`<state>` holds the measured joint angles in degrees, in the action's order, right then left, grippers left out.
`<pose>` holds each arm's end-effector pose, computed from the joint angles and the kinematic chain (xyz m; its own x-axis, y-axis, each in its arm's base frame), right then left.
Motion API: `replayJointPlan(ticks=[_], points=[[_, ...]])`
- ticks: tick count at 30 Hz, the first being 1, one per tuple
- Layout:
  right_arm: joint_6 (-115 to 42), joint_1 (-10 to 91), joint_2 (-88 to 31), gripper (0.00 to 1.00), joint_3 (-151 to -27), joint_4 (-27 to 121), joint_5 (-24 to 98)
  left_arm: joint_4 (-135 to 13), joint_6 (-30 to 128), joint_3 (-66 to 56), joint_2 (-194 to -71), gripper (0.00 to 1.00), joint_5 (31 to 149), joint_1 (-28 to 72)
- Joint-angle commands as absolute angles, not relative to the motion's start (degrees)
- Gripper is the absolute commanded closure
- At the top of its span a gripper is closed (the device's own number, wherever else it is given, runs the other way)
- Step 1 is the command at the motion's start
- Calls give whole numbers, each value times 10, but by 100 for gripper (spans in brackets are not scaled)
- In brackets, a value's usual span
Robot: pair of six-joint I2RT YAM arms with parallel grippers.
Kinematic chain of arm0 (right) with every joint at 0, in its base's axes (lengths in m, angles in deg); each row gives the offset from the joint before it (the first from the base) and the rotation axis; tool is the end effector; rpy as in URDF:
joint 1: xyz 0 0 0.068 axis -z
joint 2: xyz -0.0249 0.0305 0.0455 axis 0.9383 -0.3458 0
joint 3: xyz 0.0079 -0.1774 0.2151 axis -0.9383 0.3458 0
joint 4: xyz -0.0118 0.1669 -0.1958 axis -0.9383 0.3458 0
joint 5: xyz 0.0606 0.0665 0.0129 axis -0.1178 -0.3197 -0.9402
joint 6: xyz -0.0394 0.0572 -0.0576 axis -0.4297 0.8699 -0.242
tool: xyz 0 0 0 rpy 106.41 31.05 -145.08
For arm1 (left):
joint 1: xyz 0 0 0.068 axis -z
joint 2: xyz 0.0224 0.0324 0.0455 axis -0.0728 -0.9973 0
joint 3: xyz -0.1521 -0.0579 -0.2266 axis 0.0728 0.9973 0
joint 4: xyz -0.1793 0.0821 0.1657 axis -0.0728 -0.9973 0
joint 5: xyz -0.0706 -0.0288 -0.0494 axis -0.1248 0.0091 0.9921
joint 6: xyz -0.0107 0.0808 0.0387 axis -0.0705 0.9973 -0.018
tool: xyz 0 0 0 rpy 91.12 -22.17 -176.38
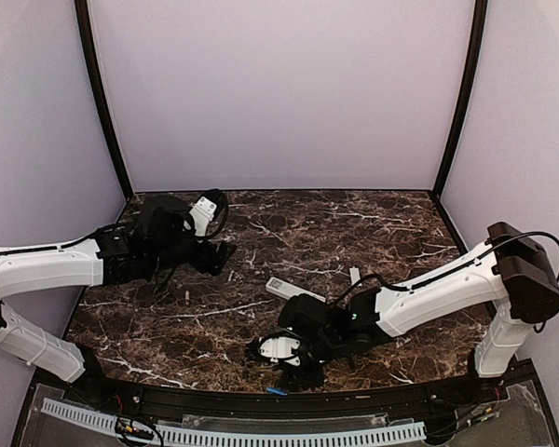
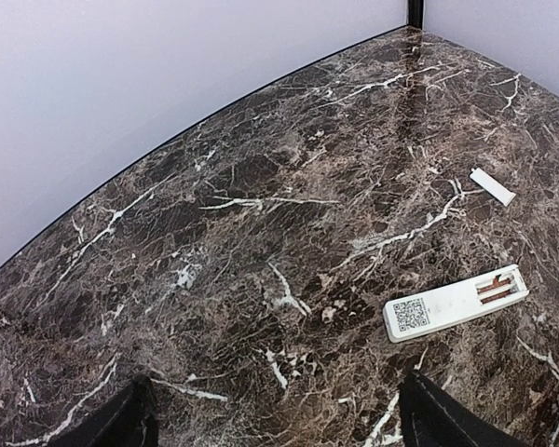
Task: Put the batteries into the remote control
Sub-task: Place the remote control without batteries at the center of the board, then pick up the battery from the corner of the board.
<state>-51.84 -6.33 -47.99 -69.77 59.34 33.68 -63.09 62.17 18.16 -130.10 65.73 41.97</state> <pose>0.0731 0.3599 0.1248 -0.0600 -0.8295 -0.5553 -0.9964 0.0165 0.0829 0.2407 -0.2183 0.2666 -0.2703 0.3166 -0.9092 0.5262 0.8394 0.1359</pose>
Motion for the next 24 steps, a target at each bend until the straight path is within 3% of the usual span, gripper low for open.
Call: replayJointPlan(ticks=[1, 12, 24], points=[[-536, -74, -494, 60, -707, 565, 345, -655, 610, 179, -1294, 11, 655, 421], [-511, -100, -492, 58, -720, 579, 348, -657, 610, 174, -1289, 11, 667, 420], [-479, -120, -522, 62, -718, 591, 386, -671, 590, 165, -1280, 11, 662, 421]])
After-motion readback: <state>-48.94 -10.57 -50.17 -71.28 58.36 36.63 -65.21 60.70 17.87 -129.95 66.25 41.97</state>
